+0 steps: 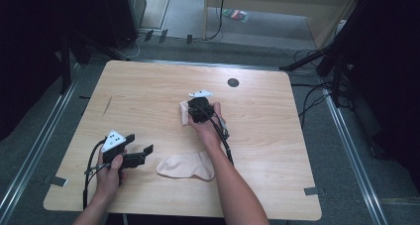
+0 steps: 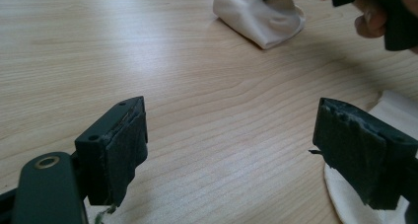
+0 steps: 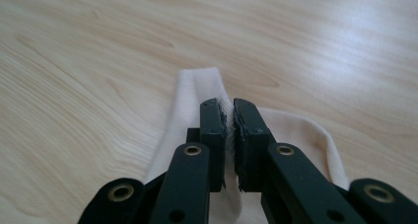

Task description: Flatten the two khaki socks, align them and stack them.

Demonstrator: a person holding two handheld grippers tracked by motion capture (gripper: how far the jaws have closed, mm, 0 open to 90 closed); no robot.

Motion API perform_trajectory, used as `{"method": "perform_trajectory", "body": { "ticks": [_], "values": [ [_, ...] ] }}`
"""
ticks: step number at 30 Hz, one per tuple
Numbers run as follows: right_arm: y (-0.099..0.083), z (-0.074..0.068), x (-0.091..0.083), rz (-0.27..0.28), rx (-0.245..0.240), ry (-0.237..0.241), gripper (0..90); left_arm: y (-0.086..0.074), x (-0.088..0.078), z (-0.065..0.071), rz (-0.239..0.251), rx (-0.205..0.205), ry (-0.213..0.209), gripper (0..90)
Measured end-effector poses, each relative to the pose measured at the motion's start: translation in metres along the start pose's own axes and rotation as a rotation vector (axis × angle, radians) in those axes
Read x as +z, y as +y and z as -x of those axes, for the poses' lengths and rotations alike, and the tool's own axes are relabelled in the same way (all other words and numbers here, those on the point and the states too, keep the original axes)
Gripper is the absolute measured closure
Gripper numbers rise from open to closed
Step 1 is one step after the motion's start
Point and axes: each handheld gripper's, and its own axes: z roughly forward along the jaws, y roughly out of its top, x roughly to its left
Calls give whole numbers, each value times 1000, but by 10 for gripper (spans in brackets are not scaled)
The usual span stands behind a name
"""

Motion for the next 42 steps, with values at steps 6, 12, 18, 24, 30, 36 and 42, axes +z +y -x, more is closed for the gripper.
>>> {"method": "perform_trajectory", "body": {
  "ticks": [6, 12, 18, 24, 30, 36, 42],
  "values": [
    [22, -17, -23, 44, -9, 53, 855, 0, 0, 0, 3, -3, 4, 142],
    [44, -37, -43, 97, -15, 115, 856, 0, -1, -1, 9, -14, 3, 142],
    [66, -58, -83, 203, 23, 232, 855, 0, -5, -8, 30, -65, 4, 142],
    [43, -26, -83, 158, 172, 257, 853, -1, -5, -8, 35, -74, -2, 144],
    [-20, 27, -48, 9, 253, 129, 848, 0, -4, -7, 28, -65, -1, 145],
    [-52, 54, -43, -20, 221, -41, 661, 0, -3, -7, 25, -73, 8, 145],
    [-60, 71, -63, 50, 235, -170, 548, 6, -1, -9, 4, -91, 68, 142]
  ]
}}
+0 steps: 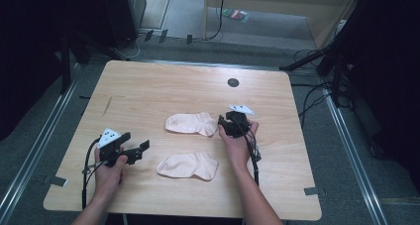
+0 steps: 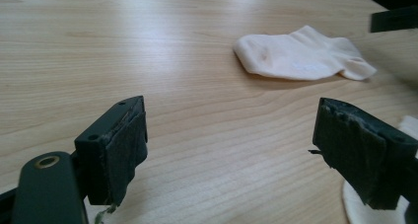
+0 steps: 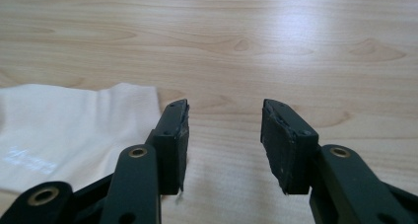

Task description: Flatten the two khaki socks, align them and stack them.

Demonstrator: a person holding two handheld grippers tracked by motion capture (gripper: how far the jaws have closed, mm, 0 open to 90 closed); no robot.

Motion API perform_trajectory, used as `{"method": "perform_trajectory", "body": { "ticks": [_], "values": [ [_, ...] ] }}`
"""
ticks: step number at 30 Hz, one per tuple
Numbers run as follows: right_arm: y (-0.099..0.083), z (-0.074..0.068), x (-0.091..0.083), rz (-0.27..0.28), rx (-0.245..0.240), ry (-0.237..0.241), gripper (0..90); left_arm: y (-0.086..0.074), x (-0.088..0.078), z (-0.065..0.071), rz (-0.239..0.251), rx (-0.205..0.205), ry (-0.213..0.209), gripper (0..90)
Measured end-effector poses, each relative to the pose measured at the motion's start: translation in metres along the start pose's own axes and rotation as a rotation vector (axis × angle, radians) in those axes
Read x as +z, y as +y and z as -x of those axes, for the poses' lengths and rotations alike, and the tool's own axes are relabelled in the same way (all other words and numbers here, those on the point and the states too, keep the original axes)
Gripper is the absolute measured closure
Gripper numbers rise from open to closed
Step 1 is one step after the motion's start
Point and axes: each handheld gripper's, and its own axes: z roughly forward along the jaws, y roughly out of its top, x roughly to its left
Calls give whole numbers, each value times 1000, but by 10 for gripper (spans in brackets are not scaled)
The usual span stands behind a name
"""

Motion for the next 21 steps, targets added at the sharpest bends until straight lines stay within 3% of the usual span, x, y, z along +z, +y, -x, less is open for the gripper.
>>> {"method": "perform_trajectory", "body": {
  "ticks": [3, 5, 7, 9, 13, 14, 21],
  "values": [
    [-5, 3, -4, -4, -8, 70, 572, 4, 4, 2, -6, 0, 13, 144],
    [-7, 2, -4, -13, -31, 111, 588, 15, 17, 10, -10, 60, 23, 179],
    [-8, 0, -2, -13, -39, 120, 600, 18, 22, 13, -11, 75, 30, 226],
    [-8, -1, 0, -9, -20, 144, 614, 26, 41, 19, -12, 105, 47, 262],
    [-8, -4, 8, -22, -14, 154, 624, 32, 60, 22, -54, 110, 56, 338],
    [-9, -6, 10, -28, -19, 159, 625, 35, 72, 24, -68, 109, 44, 360],
    [-10, -12, 18, -45, -39, 175, 628, 44, 94, 26, -110, 107, 15, 505]
  ]
}}
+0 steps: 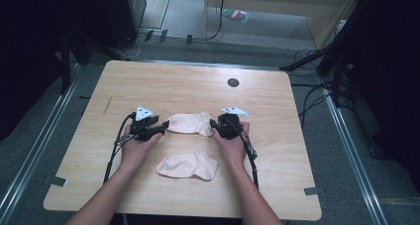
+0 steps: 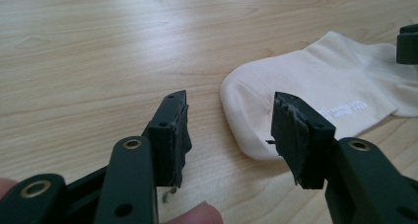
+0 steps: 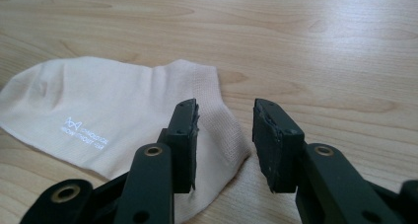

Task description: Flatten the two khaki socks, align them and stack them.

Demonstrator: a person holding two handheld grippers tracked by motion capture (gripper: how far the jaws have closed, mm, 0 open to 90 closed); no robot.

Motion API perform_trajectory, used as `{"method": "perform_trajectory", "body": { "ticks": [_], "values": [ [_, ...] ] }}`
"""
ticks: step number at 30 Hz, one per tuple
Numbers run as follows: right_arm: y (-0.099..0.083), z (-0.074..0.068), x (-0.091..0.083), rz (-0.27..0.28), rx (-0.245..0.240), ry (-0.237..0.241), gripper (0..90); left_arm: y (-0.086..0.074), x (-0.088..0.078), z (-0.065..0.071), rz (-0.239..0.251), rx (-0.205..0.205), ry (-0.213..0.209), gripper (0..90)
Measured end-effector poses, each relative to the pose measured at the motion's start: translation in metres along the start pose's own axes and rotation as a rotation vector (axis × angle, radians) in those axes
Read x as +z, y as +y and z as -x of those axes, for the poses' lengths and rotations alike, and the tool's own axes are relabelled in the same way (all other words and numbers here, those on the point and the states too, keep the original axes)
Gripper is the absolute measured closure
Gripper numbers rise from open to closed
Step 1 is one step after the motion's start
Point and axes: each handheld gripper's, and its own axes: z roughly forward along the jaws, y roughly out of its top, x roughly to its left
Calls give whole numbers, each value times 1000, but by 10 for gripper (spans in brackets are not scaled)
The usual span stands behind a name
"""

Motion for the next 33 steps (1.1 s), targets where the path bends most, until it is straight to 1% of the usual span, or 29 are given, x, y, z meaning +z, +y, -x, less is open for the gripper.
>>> {"method": "perform_trajectory", "body": {
  "ticks": [1, 3, 4, 5, 6, 7, 10, 11, 12, 13, 14, 15, 16, 17, 18, 19, 20, 21, 23, 24, 25, 26, 27, 28, 29, 30, 31, 32, 33],
  "values": [
    [0, 0, 2, -2, -10, 3, 628, 1, 2, 0, -4, -2, -3, 552],
    [0, -1, 3, -5, -6, 0, 628, 3, 6, 1, -15, -4, -9, 583],
    [-1, -1, 5, -10, -14, -7, 628, 3, 11, 2, -39, 1, 0, 601],
    [-1, -1, 5, -10, -14, -7, 628, 3, 11, 2, -39, 1, 0, 611],
    [-2, -1, 7, -21, -22, -16, 635, 3, 16, 2, -67, -1, -8, 617],
    [-3, -2, 8, -25, -24, -21, 642, 4, 18, 2, -85, -3, -13, 623],
    [-3, -2, 8, -21, -33, -23, 665, 5, 19, 2, -91, -6, -26, 698],
    [-3, -2, 8, -21, -39, -26, 692, 6, 19, 5, -106, 18, -10, 742],
    [-4, -2, 8, -22, -46, -32, 714, 6, 19, 5, -106, 18, -10, 768],
    [-4, -2, 8, -22, -46, -32, 714, 7, 19, 6, -110, 26, 7, 768],
    [-4, -3, 8, -21, -65, -30, 763, 7, 20, 7, -111, 30, 17, 780],
    [-5, -4, 7, -24, -71, -34, 793, 7, 20, 8, -117, 38, 46, 787],
    [-5, -4, 7, -24, -71, -34, 793, 7, 20, 8, -117, 38, 46, 805],
    [-5, -5, 7, -23, -79, -36, 815, 7, 20, 9, -117, 34, 35, 805],
    [-5, -4, 7, -25, -79, -30, 845, 7, 19, 10, -114, 42, 22, 864],
    [-6, -4, 7, -25, -75, -24, 856, 6, 19, 9, -116, 43, 8, 883],
    [-5, -3, 7, -26, -70, -25, 863, 6, 18, 7, -119, 27, -16, 890],
    [-5, -3, 6, -29, -67, -36, 867, 6, 17, 4, -124, 15, -35, 893],
    [-4, 0, 3, -33, -44, -51, 873, 4, 14, 1, -115, 3, -35, 899],
    [-4, 1, 2, -30, -34, -49, 875, 4, 13, 0, -116, 1, -39, 900],
    [-5, 2, 1, -24, -24, -43, 876, 3, 10, -1, -104, 0, -41, 900],
    [-4, 3, -2, -16, -21, -43, 878, 3, 9, -2, -102, 2, -43, 900],
    [-4, 3, -5, -12, -23, -38, 881, 3, 6, -3, -94, 4, -53, 900],
    [-4, 3, -5, -12, -23, -38, 881, 3, 6, -3, -94, 4, -53, 900],
    [-2, 2, -11, 1, -33, -47, 885, 2, 0, -5, -84, -1, -62, 900],
    [-2, 2, -11, 1, -33, -47, 885, 2, 0, -5, -84, -1, -62, 900],
    [-1, 0, -16, 4, -49, -45, 887, 3, -7, -9, -61, -6, -64, 900],
    [-1, 0, -16, 4, -49, -45, 887, 3, -7, -9, -61, -6, -64, 900],
    [0, -1, -19, 12, -47, -41, 887, 3, -11, -10, -49, -16, -69, 900]
  ]
}}
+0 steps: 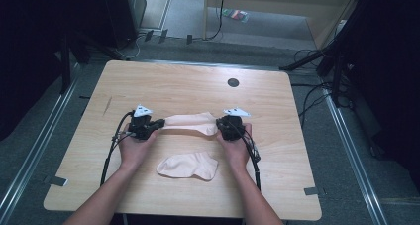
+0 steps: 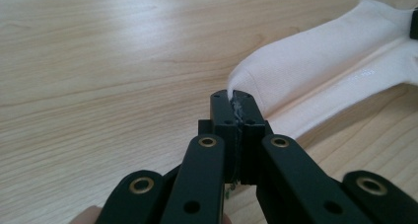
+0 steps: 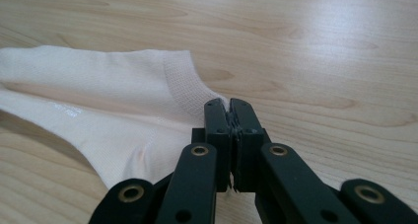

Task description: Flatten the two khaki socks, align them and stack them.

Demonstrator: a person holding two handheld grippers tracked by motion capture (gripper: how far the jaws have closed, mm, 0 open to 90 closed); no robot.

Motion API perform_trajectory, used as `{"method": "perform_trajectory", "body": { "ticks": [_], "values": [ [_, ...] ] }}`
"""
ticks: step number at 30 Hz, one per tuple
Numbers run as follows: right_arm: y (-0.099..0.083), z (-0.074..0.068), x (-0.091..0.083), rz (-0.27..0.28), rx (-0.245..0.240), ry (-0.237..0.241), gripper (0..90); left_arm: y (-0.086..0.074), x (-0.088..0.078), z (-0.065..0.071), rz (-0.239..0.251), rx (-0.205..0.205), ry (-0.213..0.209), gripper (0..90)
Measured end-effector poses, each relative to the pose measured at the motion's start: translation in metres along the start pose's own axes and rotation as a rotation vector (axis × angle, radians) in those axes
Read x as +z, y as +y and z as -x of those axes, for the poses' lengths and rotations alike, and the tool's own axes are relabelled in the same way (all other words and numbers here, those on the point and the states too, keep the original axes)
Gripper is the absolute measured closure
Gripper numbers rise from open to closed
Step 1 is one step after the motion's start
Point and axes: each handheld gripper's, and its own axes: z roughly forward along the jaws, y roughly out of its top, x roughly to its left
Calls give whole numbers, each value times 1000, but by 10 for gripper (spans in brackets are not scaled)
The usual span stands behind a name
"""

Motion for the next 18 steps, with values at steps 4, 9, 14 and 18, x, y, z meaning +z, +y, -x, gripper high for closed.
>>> {"method": "perform_trajectory", "body": {
  "ticks": [4, 9, 14, 18],
  "values": [
    [5, -6, -15, 27, 0, 35, 888, -1, -18, 6, 45, 15, -28, 900],
    [6, -12, -31, 47, 11, 76, 887, -5, -36, 14, 78, 43, -39, 900],
    [0, -19, -52, 56, 3, 118, 887, -14, -59, 15, 111, 56, -55, 900],
    [-8, -25, -62, 53, -9, 132, 887, -21, -68, 18, 111, 62, -66, 900]
  ]
}}
